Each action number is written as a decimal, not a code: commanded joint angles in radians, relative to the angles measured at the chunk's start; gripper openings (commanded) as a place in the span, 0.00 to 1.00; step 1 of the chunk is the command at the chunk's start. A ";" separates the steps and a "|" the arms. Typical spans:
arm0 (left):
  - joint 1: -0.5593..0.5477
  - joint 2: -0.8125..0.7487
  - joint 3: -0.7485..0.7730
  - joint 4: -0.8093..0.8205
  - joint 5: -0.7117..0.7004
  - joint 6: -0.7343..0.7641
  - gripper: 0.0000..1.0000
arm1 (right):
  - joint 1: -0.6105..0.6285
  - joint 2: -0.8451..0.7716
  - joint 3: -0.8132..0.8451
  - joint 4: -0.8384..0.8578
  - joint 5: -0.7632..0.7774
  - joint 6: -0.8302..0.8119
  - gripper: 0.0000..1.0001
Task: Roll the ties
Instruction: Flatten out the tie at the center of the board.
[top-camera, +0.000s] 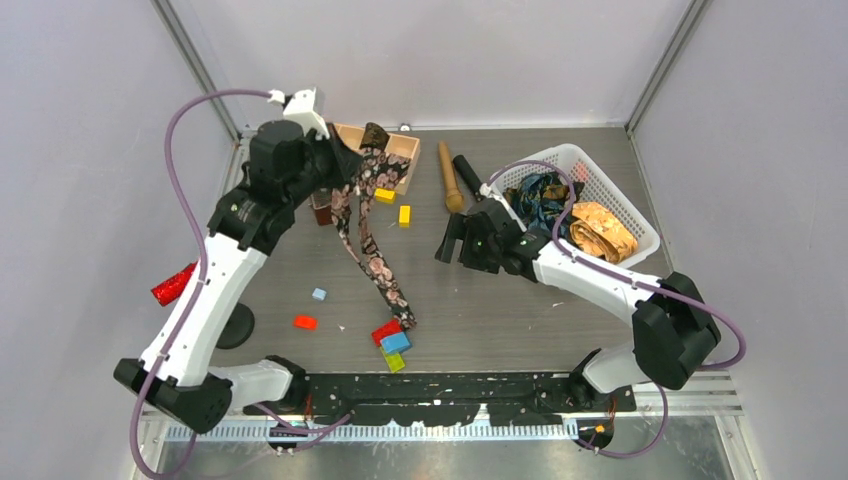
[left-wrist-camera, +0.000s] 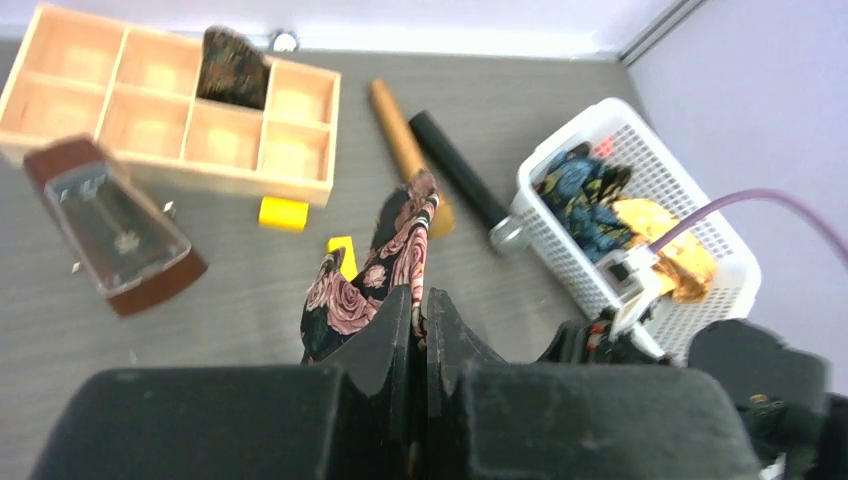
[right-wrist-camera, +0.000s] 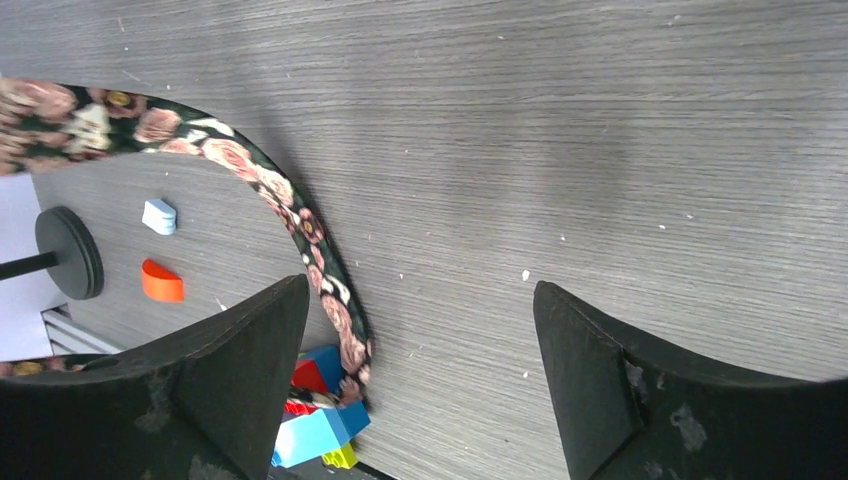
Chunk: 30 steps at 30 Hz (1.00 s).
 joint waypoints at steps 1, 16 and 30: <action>0.000 0.078 0.220 -0.014 0.102 0.081 0.00 | -0.004 -0.043 -0.031 0.077 -0.049 0.012 0.91; -0.111 0.282 0.652 -0.150 0.076 0.153 0.00 | -0.003 0.156 -0.138 0.710 -0.190 0.209 0.93; -0.132 0.321 0.782 -0.185 0.052 0.134 0.00 | 0.023 0.455 -0.199 1.291 0.055 0.285 0.85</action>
